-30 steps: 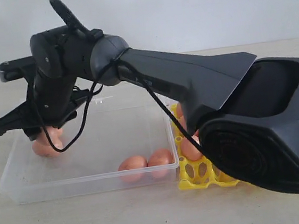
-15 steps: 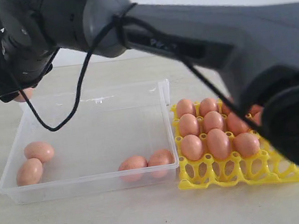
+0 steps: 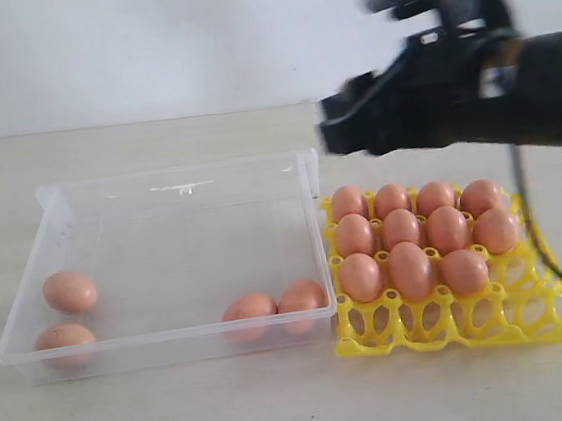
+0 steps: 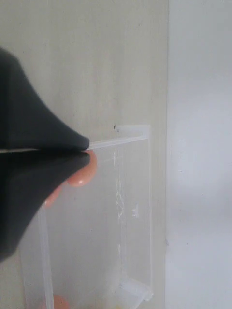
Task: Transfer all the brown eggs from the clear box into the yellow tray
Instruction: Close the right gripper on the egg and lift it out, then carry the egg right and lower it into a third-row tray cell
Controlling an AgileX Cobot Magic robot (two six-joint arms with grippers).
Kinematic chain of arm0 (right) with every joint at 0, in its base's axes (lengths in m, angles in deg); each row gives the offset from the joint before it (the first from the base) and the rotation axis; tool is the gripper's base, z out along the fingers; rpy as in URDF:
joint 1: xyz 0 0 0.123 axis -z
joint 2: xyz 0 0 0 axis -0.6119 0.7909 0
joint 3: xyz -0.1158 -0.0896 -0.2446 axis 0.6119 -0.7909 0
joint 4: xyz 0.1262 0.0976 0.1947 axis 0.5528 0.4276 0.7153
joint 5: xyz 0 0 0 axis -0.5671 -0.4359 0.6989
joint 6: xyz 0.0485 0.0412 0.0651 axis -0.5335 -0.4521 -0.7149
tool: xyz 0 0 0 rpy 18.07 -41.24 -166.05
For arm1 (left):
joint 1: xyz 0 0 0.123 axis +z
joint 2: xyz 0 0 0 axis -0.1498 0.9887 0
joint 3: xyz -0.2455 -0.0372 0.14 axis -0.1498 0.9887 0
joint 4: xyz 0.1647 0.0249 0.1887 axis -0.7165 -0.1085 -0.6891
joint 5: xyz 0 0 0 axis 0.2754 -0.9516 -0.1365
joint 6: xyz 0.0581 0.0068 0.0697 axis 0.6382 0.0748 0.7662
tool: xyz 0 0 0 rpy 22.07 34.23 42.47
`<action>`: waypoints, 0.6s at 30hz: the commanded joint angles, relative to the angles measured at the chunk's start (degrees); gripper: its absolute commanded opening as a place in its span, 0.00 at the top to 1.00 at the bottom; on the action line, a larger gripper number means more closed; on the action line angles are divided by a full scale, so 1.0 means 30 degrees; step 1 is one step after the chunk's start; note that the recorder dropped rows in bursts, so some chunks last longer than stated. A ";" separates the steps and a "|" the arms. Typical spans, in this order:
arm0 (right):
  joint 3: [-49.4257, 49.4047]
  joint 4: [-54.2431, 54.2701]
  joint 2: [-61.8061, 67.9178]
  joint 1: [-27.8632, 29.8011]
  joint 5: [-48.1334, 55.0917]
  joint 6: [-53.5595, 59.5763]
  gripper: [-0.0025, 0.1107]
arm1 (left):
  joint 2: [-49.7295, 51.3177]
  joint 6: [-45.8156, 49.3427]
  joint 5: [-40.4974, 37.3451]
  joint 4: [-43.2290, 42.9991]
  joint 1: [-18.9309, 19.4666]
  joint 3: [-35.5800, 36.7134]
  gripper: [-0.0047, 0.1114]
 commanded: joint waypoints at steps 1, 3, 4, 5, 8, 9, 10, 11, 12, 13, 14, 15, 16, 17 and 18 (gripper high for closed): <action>-0.1933 0.0251 -0.3086 0.5263 -0.1912 -0.0659 0.98 | -0.0037 0.0083 -0.0065 0.0144 -0.0064 -0.0051 1.00; -0.1933 0.0792 -0.3071 0.7740 -0.3431 -0.2450 0.98 | -0.0037 0.0083 -0.0065 0.0144 -0.0064 -0.0051 1.00; -0.1933 0.0808 -0.2837 0.8977 -0.4522 -0.4172 0.98 | -0.0037 0.0083 -0.0065 0.0144 -0.0064 -0.0051 1.00; -0.1933 0.0649 -0.2540 1.0060 -0.5404 -0.5838 0.98 | -0.0037 0.0083 -0.0065 0.0144 -0.0064 -0.0051 1.00; -0.1933 -0.4644 -0.1074 1.2407 -0.8652 -1.4123 0.98 | -0.0037 0.0083 -0.0065 0.0144 -0.0064 -0.0051 1.00; -0.1933 -0.7216 -0.0599 1.2888 -1.0191 -1.6739 0.98 | -0.0037 0.0083 -0.0065 0.0144 -0.0064 -0.0051 1.00; -0.1933 -1.0626 0.0076 1.3432 -1.2329 -1.9784 0.98 | -0.0037 0.0083 -0.0065 0.0144 -0.0064 -0.0051 1.00; -0.1933 -1.3644 0.0814 1.3916 -1.5030 -2.2054 0.98 | -0.0037 0.0083 -0.0065 0.0144 -0.0064 -0.0051 1.00; -0.1933 -1.5583 0.1423 1.4224 -1.7278 -2.3383 0.98 | -0.0037 0.0083 -0.0065 0.0144 -0.0064 -0.0051 1.00; -0.1933 -1.7530 0.2142 1.4422 -1.9779 -2.3969 0.98 | -0.0037 0.0083 -0.0065 0.0144 -0.0064 -0.0051 1.00; -0.1933 -1.9166 0.2757 1.4557 -2.1642 -2.4197 0.98 | -0.0037 0.0083 -0.0065 0.0144 -0.0064 -0.0051 1.00; -0.1947 -2.0578 0.3261 1.4561 -2.1940 -2.4289 0.98 | -0.0037 0.0083 -0.0065 0.0144 -0.0064 -0.0051 1.00; -0.1977 -2.1962 0.3621 1.4561 -2.1940 -2.4520 0.98 | -0.0037 0.0083 -0.0065 0.0144 -0.0064 -0.0051 1.00; -0.1977 -2.3380 0.3883 1.4561 -2.1940 -2.4704 0.98 | -0.0037 0.0083 -0.0065 0.0144 -0.0064 -0.0051 1.00; -0.1977 -2.4492 0.4002 1.4561 -2.1940 -2.4830 0.98 | -0.0037 0.0083 -0.0065 0.0144 -0.0064 -0.0051 1.00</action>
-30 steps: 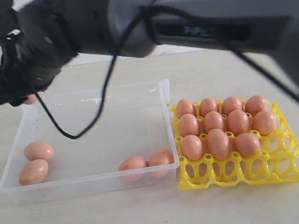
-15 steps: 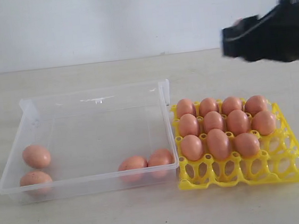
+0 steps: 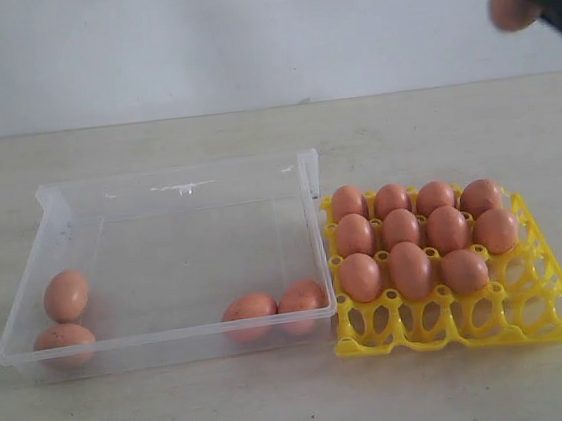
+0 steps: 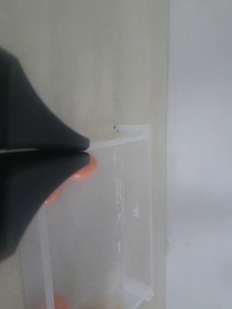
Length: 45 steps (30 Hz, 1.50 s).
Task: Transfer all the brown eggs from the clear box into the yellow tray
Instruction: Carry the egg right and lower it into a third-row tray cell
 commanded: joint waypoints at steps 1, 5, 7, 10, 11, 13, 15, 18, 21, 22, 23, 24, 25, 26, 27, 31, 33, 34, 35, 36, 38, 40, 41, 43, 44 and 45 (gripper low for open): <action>-0.0127 -0.7014 0.1021 0.0209 -0.1737 -0.1566 0.98 | -0.0037 0.0083 -0.0065 0.0144 -0.0064 -0.0051 1.00; -0.0127 -1.2287 0.1053 0.0209 0.2000 -0.2951 0.98 | -0.0037 0.0083 -0.0065 0.0144 -0.0064 -0.0051 1.00; -0.0127 -1.4062 0.1053 0.0209 0.2790 -0.3821 0.98 | -0.0037 0.0083 -0.0065 0.0144 -0.0064 -0.0051 1.00; -0.0550 -1.4062 0.1053 0.0209 0.2640 -0.3676 0.98 | -0.0037 0.0083 -0.0065 0.0144 -0.0064 -0.0051 1.00; -0.0663 -1.4062 0.1019 0.0209 0.2674 -0.3624 0.98 | -0.0037 0.0083 -0.0065 0.0144 -0.0064 -0.0051 1.00; -0.0780 -1.4062 0.1019 0.0209 0.2952 -0.3624 0.98 | -0.0037 0.0083 -0.0065 0.0144 -0.0064 -0.0051 1.00; -0.0898 -1.4062 0.1019 0.0209 0.3881 -0.3624 0.98 | -0.0037 0.0083 -0.0065 0.0144 -0.0064 -0.0051 1.00; -0.1443 -1.4062 0.1019 0.0209 0.6930 -0.3702 0.98 | -0.0037 0.0083 -0.0065 0.0144 -0.0064 -0.0051 1.00; -0.1546 -1.4062 0.1019 0.0209 0.8315 -0.2967 0.98 | -0.0037 0.0083 -0.0065 0.0144 -0.0064 -0.0051 1.00; -0.1546 -1.4062 0.1053 0.0209 0.8321 -0.2695 0.98 | -0.0037 0.0083 -0.0065 0.0144 -0.0064 -0.0051 1.00; -0.1546 -1.4062 0.1053 0.0209 0.8191 -0.2648 0.98 | -0.0037 0.0083 -0.0065 0.0144 -0.0064 -0.0051 1.00; -0.1546 -1.4062 0.1053 0.0209 0.8109 -0.2615 0.98 | -0.0037 0.0083 -0.0065 0.0144 -0.0064 -0.0051 1.00; -0.1546 -1.4062 0.1053 0.0169 0.8109 -0.2574 0.98 | -0.0037 0.0083 -0.0065 0.0144 -0.0064 -0.0051 1.00; -0.1546 -1.4062 0.1053 0.0122 0.8224 -0.2431 0.98 | -0.0037 0.0083 -0.0065 0.0144 -0.0064 -0.0051 1.00; -0.1546 -1.4062 0.1053 0.0014 0.8427 -0.2308 0.98 | -0.0037 0.0083 -0.0065 0.0144 -0.0064 -0.0051 1.00; -0.1546 -1.3828 0.1089 -0.0965 0.9186 -0.0747 0.98 | -0.0037 0.0083 -0.0065 0.0144 -0.0064 -0.0051 1.00; -0.1546 -1.3695 0.1089 -0.1623 0.9658 0.0504 0.98 | -0.0037 0.0083 -0.0065 0.0144 -0.0064 -0.0051 1.00; -0.1546 -1.3695 0.1089 -0.2014 0.9921 0.0986 0.98 | -0.0037 0.0083 -0.0065 0.0144 -0.0064 -0.0051 1.00; -0.1546 -1.3695 0.1089 -0.2393 1.0156 0.1261 0.98 | -0.0037 0.0083 -0.0065 0.0144 -0.0064 -0.0051 1.00; -0.1546 -1.3695 0.1089 -0.2684 1.0429 0.1489 0.98 | -0.0037 0.0083 -0.0065 0.0144 -0.0064 -0.0051 1.00; -0.1546 -1.3695 0.1089 -0.3294 1.1207 0.1639 0.98 | -0.0037 0.0083 -0.0065 0.0144 -0.0064 -0.0051 1.00; -0.1546 -1.3695 0.1089 -0.3658 1.1987 0.1858 0.98 | -0.0037 0.0083 -0.0065 0.0144 -0.0064 -0.0051 1.00; -0.1546 -1.3695 0.1089 -0.3721 1.2416 0.1899 0.98 | -0.0037 0.0083 -0.0065 0.0144 -0.0064 -0.0051 1.00; -0.1546 -1.3695 0.1089 -0.3768 1.2853 0.1899 0.98 | -0.0037 0.0083 -0.0065 0.0144 -0.0064 -0.0051 1.00; -0.1546 -1.3695 0.1089 -0.3768 1.3003 0.1899 0.98 | -0.0037 0.0083 -0.0065 0.0144 -0.0064 -0.0051 1.00; -0.1546 -1.3695 0.1089 -0.3768 1.3100 0.1899 0.98 | -0.0037 0.0083 -0.0065 0.0144 -0.0064 -0.0051 1.00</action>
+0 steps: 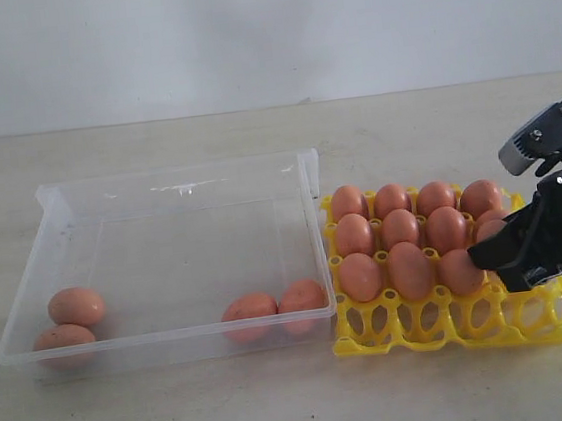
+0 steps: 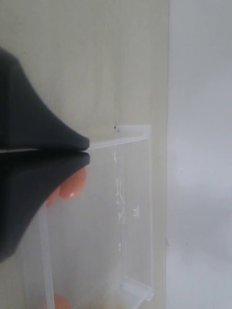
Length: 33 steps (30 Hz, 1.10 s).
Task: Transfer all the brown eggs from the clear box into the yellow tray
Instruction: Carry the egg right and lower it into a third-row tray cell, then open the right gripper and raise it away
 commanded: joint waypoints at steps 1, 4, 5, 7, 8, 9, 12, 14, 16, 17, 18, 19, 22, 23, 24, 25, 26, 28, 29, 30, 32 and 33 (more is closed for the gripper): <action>-0.0049 0.0182 0.0017 -0.0066 0.1086 0.0215 0.98 | -0.0037 0.0083 -0.0030 0.0144 -0.0064 -0.0051 1.00; -0.0049 0.1032 0.0017 -0.0066 0.1229 0.0298 0.94 | -0.0037 0.0083 -0.0030 0.0144 -0.0064 -0.0051 1.00; -0.0049 0.1032 0.0017 -0.0066 0.1157 0.0482 0.85 | -0.0037 0.0083 -0.0030 0.0144 -0.0064 -0.0051 1.00; -0.0049 0.1032 0.0017 -0.0066 0.0970 0.0557 0.69 | -0.0037 0.0083 -0.0030 0.0144 -0.0064 -0.0051 1.00; -0.0049 0.1032 0.0017 -0.0066 0.0817 0.0557 0.64 | -0.0037 0.0083 -0.0030 0.0144 -0.0064 -0.0051 1.00; -0.0049 0.1032 0.0017 -0.0066 0.0541 0.0607 0.57 | -0.0037 0.0083 -0.0030 0.0144 -0.0064 -0.0051 1.00; -0.0049 0.1032 0.0017 -0.0066 0.0455 0.0607 0.48 | -0.0037 0.0083 -0.0030 0.0144 -0.0064 -0.0051 1.00; -0.0049 0.1032 0.0017 -0.0066 0.0455 0.0536 0.47 | -0.0037 0.0083 -0.0030 0.0144 -0.0064 -0.0051 1.00; -0.0049 0.1032 0.0017 -0.0066 0.0455 0.0536 0.47 | -0.0037 0.0083 -0.0030 0.0144 -0.0064 -0.0051 1.00; -0.0049 0.1065 0.0017 -0.0066 0.0455 0.0536 0.48 | -0.0037 0.0083 -0.0030 0.0144 -0.0064 -0.0051 1.00; -0.0049 0.1182 0.0017 -0.0066 0.0455 0.0536 0.48 | -0.0037 0.0083 -0.0030 0.0144 -0.0064 -0.0051 1.00; -0.0049 0.1325 0.0017 -0.0066 0.0493 0.0536 0.48 | -0.0037 0.0083 -0.0030 0.0144 -0.0064 -0.0051 1.00; -0.0049 0.2003 0.0017 -0.0066 0.0765 0.0536 0.48 | -0.0037 0.0083 -0.0030 0.0144 -0.0064 -0.0051 1.00; 0.0028 0.2142 0.0017 -0.0066 0.0766 0.0536 0.48 | -0.0037 0.0083 -0.0030 0.0144 -0.0064 -0.0051 1.00; 0.0071 0.2185 0.0017 -0.0066 0.0766 0.0536 0.48 | -0.0037 0.0083 -0.0030 0.0144 -0.0064 -0.0051 1.00; 0.0175 0.2365 -0.0066 -0.0066 0.0704 0.0536 0.48 | -0.0037 0.0083 -0.0030 0.0144 -0.0064 -0.0051 1.00; 0.0402 0.2488 -0.0275 -0.0066 0.0578 0.0475 0.48 | -0.0037 0.0083 -0.0030 0.0144 -0.0064 -0.0051 1.00; 0.1031 0.2490 -0.0665 -0.0066 -0.0350 0.0107 0.48 | -0.0037 0.0083 -0.0030 0.0144 -0.0064 -0.0051 1.00; 0.1648 0.2490 -0.1035 -0.0066 -0.1451 -0.0082 0.48 | -0.0037 0.0083 -0.0030 0.0144 -0.0064 -0.0051 1.00; 0.2144 0.2620 -0.1296 -0.0066 -0.2347 -0.0327 0.48 | -0.0037 0.0083 -0.0030 0.0144 -0.0064 -0.0051 1.00; 0.3634 0.3548 -0.1864 -0.0142 -0.4914 -0.0822 0.48 | -0.0037 0.0083 -0.0030 0.0144 -0.0064 -0.0051 1.00; 0.4286 0.4375 -0.2048 -0.0315 -0.5847 -0.1038 0.48 | -0.0037 0.0083 -0.0030 0.0144 -0.0064 -0.0051 1.00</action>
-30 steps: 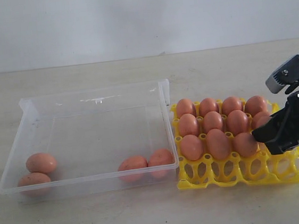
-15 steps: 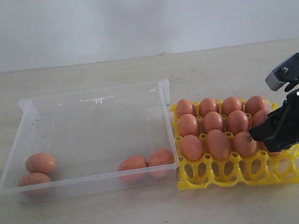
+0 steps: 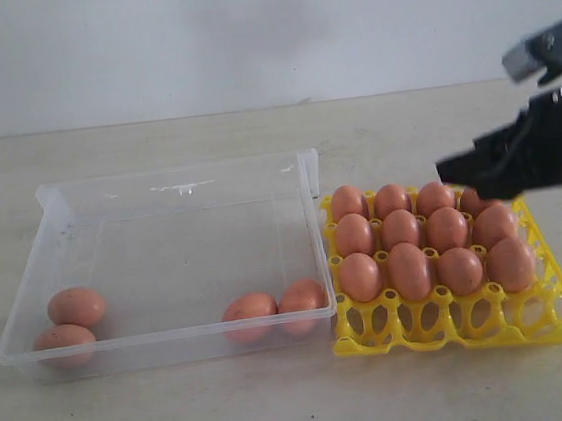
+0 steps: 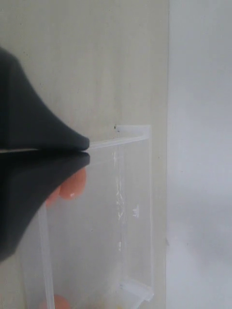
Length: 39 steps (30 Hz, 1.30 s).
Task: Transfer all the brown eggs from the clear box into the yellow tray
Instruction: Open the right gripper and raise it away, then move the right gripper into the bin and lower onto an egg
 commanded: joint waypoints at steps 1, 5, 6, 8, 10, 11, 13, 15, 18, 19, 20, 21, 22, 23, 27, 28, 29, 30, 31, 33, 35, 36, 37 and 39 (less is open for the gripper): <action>0.2954 0.2696 -0.1138 -0.0564 -0.4736 -0.1199 0.48 | -0.0037 0.0083 -0.0030 0.0144 -0.0064 -0.0051 1.00; 0.6068 0.3958 -0.1306 -0.3290 -0.4738 -0.2052 0.56 | -0.0037 0.0083 -0.0030 0.0144 -0.0064 -0.0051 1.00; 0.6767 0.3805 -0.1264 -0.4093 -0.4158 -0.2052 0.60 | -0.0037 0.0083 -0.0030 0.0144 -0.0064 -0.0051 1.00; 0.7936 0.3369 -0.1031 -0.6347 -0.2210 -0.2052 0.71 | -0.0037 0.0083 -0.0030 0.0144 -0.0064 -0.0051 1.00; 0.8759 0.2855 -0.0666 -0.8500 -0.0148 -0.2052 0.83 | -0.0037 0.0083 -0.0030 0.0144 -0.0064 -0.0051 1.00; 0.9179 0.2543 -0.0423 -0.9686 0.1052 -0.2052 0.90 | -0.0037 0.0083 -0.0030 0.0144 -0.0064 -0.0051 1.00; 0.9885 0.1735 0.0267 -1.1904 0.3085 -0.2052 0.98 | -0.0037 0.0083 -0.0030 0.0424 -0.0064 -0.0051 1.00; 1.0574 0.0801 0.1146 -1.3764 0.5039 -0.1977 0.98 | -0.0037 0.0083 -0.0030 0.1020 -0.0064 -0.0051 1.00; 1.1693 0.0496 0.2876 -1.5974 0.6866 -0.1267 0.98 | -0.0037 0.0083 -0.0030 0.1327 -0.0064 -0.0051 1.00; 1.2060 0.0496 0.3358 -1.6399 0.6980 -0.1171 0.98 | -0.0037 0.0083 -0.0030 0.1327 -0.0064 -0.0051 1.00; 1.2880 0.0496 0.4277 -1.7193 0.7652 -0.1254 0.98 | -0.0037 0.0083 -0.0030 0.1327 -0.0064 -0.0051 1.00; 1.3418 0.0496 0.4712 -1.7617 0.8354 -0.1346 0.98 | -0.0037 0.0083 -0.0030 0.1327 -0.0064 -0.0051 1.00; 1.4617 0.0530 0.5467 -1.8385 1.0579 -0.1533 0.98 | -0.0037 0.0083 -0.0030 0.1327 -0.0064 -0.0051 1.00; 1.5281 0.0589 0.5893 -1.8760 1.2025 -0.1569 0.98 | -0.0037 0.0083 -0.0030 0.1327 -0.0064 -0.0051 1.00; 2.0224 1.3249 0.9335 -1.9158 2.1497 1.0263 0.98 | -0.0037 0.0083 0.0042 0.2058 -0.0064 -0.0051 1.00; 2.1272 1.6734 1.0044 -1.9000 2.3779 1.4884 0.98 | -0.0037 0.0083 0.0042 0.2244 -0.0064 -0.0051 1.00; 2.3333 2.1424 1.1408 -1.8767 2.8070 2.2089 0.98 | -0.0037 0.0083 0.0042 0.2542 -0.0064 -0.0051 1.00; 2.4231 2.3538 1.2203 -1.8677 3.0225 2.4008 0.98 | -0.0037 0.0083 0.0042 0.2536 -0.0064 -0.0051 1.00; 2.5601 2.5984 1.2980 -1.8677 3.1904 2.6536 0.98 | -0.0037 0.0083 0.0042 0.2536 -0.0064 -0.0051 1.00; 2.7547 3.0450 1.3980 -1.8427 3.2608 2.8001 0.98 | -0.0037 0.0083 0.0042 0.2621 -0.0064 -0.0051 1.00; 2.9040 3.4071 1.4682 -1.7798 3.3287 2.8369 0.98 | -0.0037 0.0083 0.0042 0.2621 -0.0064 -0.0051 1.00; 2.9764 3.5274 1.4998 -1.7450 3.3841 2.8686 0.98 | -0.0037 0.0083 0.0042 0.2734 -0.0064 -0.0051 1.00; 3.0321 3.6319 1.5337 -1.7078 3.4393 2.9003 0.98 | -0.0037 0.0083 0.0042 0.3073 -0.0064 -0.0051 1.00; 3.1664 3.8029 1.6241 -1.6087 3.4446 2.9081 0.98 | -0.0037 0.0083 0.0042 0.4222 -0.0064 -0.0051 1.00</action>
